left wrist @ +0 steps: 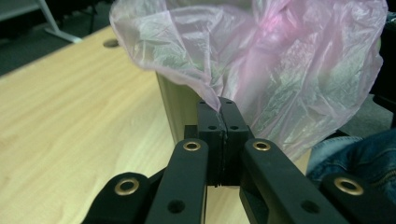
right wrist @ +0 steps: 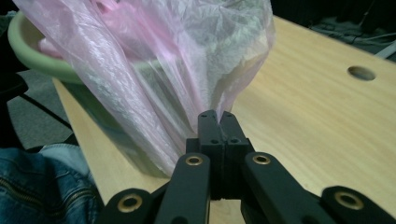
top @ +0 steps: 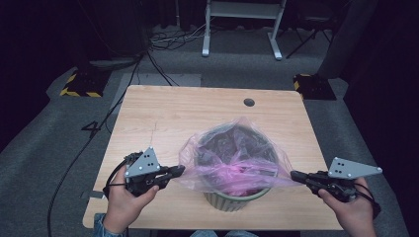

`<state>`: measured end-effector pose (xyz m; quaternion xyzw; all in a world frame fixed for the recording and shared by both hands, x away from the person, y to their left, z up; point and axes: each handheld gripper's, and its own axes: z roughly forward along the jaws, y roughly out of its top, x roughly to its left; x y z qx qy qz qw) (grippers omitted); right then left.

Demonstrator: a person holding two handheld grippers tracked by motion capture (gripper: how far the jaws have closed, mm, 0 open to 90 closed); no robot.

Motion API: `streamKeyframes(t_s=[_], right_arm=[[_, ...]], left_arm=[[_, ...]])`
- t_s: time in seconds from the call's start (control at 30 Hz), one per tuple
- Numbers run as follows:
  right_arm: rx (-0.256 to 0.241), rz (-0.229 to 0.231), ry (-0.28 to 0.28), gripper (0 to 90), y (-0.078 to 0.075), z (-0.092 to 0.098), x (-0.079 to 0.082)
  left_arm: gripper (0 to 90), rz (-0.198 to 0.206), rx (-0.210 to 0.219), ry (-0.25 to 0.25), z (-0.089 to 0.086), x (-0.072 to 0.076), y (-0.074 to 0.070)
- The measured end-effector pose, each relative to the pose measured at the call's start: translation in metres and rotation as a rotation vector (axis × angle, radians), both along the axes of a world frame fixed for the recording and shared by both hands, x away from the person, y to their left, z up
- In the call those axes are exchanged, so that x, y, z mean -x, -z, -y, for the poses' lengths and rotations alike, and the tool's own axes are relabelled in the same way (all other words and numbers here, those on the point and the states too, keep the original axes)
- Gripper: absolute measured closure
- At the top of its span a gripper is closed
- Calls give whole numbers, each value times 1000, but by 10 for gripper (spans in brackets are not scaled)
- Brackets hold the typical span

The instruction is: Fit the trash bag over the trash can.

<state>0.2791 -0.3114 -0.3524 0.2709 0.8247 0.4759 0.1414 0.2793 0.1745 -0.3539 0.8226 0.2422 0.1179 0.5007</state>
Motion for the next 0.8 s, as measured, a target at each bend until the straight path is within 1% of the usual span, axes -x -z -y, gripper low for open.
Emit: streamKeyframes(t_s=[0.03, 0.1, 0.13, 0.17, 0.27, 0.37, 0.43, 0.5, 0.53, 0.57, 0.63, 0.67, 0.73, 0.8], right_arm=[[0, -10, -5, 900, 2, 0, 0], [-1, -48, -20, 900, 9, 1, -2], [1, -59, -22, 900, 12, 1, -2], [2, -79, -22, 900, 16, 2, -4], [5, -123, -22, 900, 26, 6, -8], [-1, -158, -29, 900, 36, 7, -11], [-9, -170, -37, 900, 39, 5, -12], [-7, -167, -48, 900, 40, 0, -12], [-8, -166, -59, 900, 39, -2, -12], [-2, -168, -70, 900, 39, -4, -11], [10, -176, -81, 900, 39, -6, -12], [12, -187, -86, 900, 41, -6, -12], [26, -215, -93, 900, 45, -4, -13], [26, -246, -89, 900, 51, -1, -15]], left_arm=[[896, -10, 12, 3, -1, 0, 3], [896, -14, 32, 12, -3, 0, 7], [896, -15, 40, 22, -3, 1, 9], [897, -18, 43, 28, -2, 2, 10], [897, -33, 34, 46, 0, 2, 14], [897, -67, 29, 51, 1, -1, 19], [897, -79, 20, 42, 0, -5, 24], [897, -76, -6, 14, -1, -7, 28], [897, -76, -12, 7, -1, -7, 31], [897, -78, -7, 13, -1, -7, 32], [898, -63, -14, 34, 0, -3, 33], [898, -50, -15, 57, 0, 0, 32], [898, -46, -11, 90, 2, 4, 30], [898, -52, -7, 124, 5, 7, 30]])
